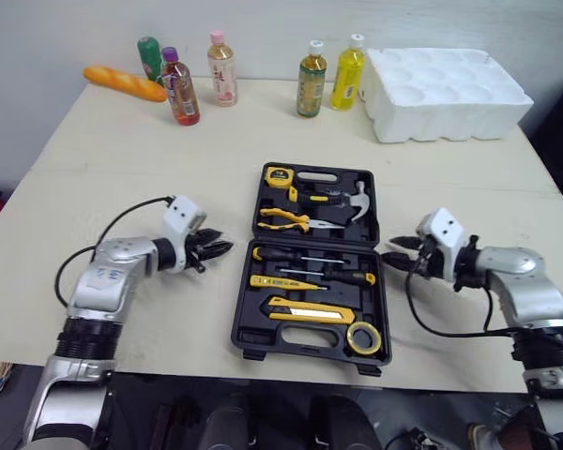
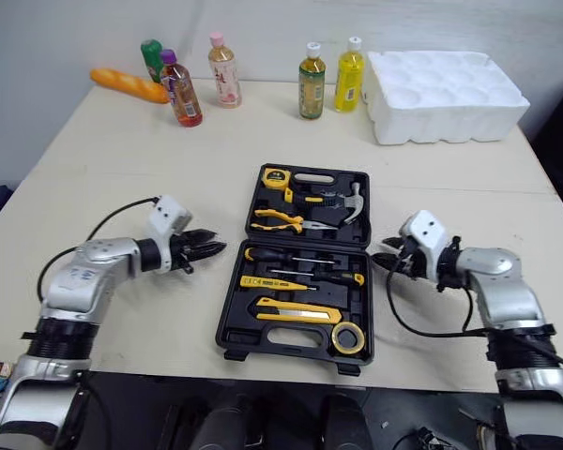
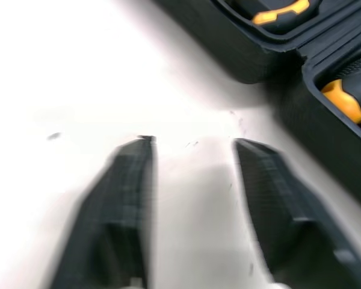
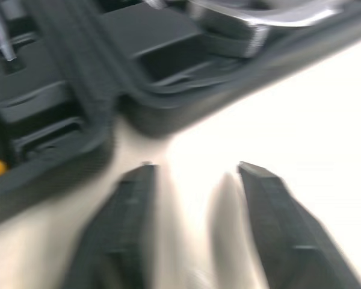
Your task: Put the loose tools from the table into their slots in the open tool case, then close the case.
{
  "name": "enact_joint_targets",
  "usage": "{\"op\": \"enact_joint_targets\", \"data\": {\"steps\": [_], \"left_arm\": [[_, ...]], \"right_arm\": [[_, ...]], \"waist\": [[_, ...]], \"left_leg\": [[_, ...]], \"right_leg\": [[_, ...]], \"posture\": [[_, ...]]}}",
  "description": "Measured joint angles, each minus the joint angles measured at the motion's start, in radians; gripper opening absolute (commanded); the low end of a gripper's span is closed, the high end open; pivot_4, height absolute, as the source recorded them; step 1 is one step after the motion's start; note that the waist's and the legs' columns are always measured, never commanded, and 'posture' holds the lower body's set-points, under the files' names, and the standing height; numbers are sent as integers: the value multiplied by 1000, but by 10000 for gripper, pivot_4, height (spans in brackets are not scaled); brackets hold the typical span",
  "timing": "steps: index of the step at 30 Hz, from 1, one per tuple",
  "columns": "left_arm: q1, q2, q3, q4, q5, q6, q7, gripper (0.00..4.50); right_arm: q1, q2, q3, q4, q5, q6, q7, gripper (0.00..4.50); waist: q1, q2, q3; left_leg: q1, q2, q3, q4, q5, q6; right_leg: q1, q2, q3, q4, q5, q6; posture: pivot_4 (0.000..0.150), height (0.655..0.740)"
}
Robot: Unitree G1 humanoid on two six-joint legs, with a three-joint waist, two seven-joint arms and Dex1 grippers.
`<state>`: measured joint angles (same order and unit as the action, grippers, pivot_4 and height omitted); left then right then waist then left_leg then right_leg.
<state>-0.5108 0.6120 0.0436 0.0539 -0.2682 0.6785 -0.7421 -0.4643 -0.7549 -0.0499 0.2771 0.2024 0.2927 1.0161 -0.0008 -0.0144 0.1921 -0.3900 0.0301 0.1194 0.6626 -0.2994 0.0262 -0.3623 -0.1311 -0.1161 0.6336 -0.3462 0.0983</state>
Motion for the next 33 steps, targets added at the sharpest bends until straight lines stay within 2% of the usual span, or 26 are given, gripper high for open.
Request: {"op": "enact_joint_targets", "data": {"steps": [1, 2, 5, 8, 13, 16, 22, 33], "left_arm": [[-3, 3, 23, 0, -15, -1, -6, 41290], [-9, 13, 43, 0, -26, -5, -11, 44891], [-66, 31, 93, -2, -74, 12, -37, 44891], [-173, 33, 90, -9, -116, 134, -29, 44891], [-300, 27, 18, 14, -145, 395, 5, 44891], [-412, -29, -12, 123, -136, 514, 71, 44891], [-474, -51, -57, 229, -106, 529, 107, 44891], [-574, -147, -113, 466, -23, 383, 107, 44891]], "right_arm": [[-3, -28, 3, -5, -9, 23, -8, 44861], [-9, -61, 4, -8, -27, 45, -16, 45000], [-51, -109, -14, -38, -15, 146, -20, 45000], [-118, -110, -29, -120, 46, 323, -24, 45000], [-331, -86, -34, -150, 158, 901, -107, 45000], [-455, -35, -10, -130, 181, 1079, -171, 45000], [-496, -11, 47, -101, 180, 1152, -244, 45000], [-509, 61, 64, -9, 150, 1109, -365, 45000]], "waist": [[1, 0, 0], [1, 0, 0], [-1, 0, 0], [-5, 1, 0], [-5, 1, 0], [-1, 1, 0], [0, 0, 0], [-5, 0, 0]], "left_leg": [[0, 0, 0, 0, 0, 0], [-1, 0, 0, 0, 0, 0], [-1, 0, 0, 0, 0, 0], [-1, 0, 1, 0, 0, -1], [-10, 0, 2, 2, 2, -1], [-15, -1, 2, 3, 3, 0], [-20, -4, 4, 2, 4, 0], [-23, -4, 10, 2, 6, 2]], "right_leg": [[0, -1, 0, 0, 0, 0], [-1, 0, 0, 0, 0, 0], [-2, 0, 0, 0, 0, 0], [-2, 1, 1, 2, 0, 0], [-14, 2, 3, 8, 0, 0], [-18, 5, 2, 10, 0, 0], [-25, 4, 2, 11, 0, 0], [-33, 5, 2, 16, 1, 1]], "posture": [[1500, 7400], [1500, 7400], [1500, 7400], [1500, 7400], [1500, 7400], [1500, 7400], [1500, 7400], [1500, 7400]]}}
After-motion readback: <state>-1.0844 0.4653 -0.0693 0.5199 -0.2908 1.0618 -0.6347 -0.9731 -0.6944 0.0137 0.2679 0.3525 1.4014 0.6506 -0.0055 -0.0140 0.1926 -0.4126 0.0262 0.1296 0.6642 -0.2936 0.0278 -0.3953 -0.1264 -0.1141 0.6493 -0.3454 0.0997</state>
